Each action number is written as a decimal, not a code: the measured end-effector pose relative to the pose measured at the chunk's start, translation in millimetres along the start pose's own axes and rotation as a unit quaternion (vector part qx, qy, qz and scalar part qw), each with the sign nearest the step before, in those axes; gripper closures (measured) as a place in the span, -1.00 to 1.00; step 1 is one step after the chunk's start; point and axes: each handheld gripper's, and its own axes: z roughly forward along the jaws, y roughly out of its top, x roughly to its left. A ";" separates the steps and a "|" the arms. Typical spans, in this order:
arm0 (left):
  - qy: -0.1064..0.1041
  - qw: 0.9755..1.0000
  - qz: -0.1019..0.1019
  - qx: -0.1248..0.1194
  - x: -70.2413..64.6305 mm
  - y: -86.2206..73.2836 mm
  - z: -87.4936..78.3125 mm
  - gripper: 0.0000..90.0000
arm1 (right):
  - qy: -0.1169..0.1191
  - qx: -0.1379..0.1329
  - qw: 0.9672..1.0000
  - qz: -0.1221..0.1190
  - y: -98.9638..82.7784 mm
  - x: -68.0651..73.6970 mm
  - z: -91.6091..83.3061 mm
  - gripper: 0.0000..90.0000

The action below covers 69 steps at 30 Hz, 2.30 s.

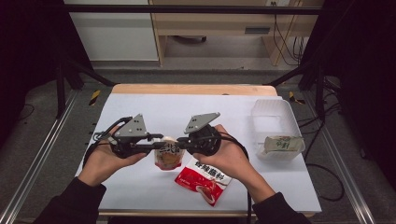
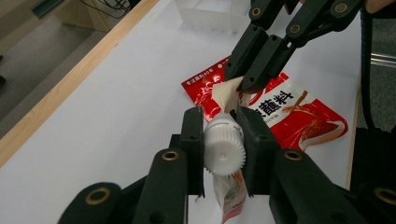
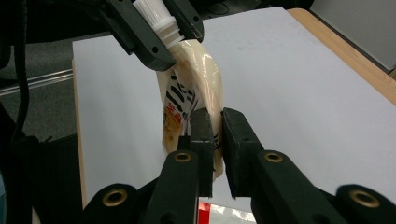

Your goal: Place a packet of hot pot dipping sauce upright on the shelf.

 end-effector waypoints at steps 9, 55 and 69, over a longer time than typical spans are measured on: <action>0.005 1.000 0.004 0.004 -0.2 -2.5 -0.8 0.63 | 0.001 0.010 1.000 -0.023 2.4 1.5 -3.6 0.33; 0.015 0.996 -0.067 -0.051 -6.6 -68.3 5.9 -0.48 | -0.055 0.149 0.976 -0.150 17.4 -14.7 -22.7 0.95; 0.073 0.989 -0.123 -0.046 -8.7 -136.1 14.0 -0.79 | -0.114 0.133 0.973 -0.152 2.5 -48.0 -66.2 0.95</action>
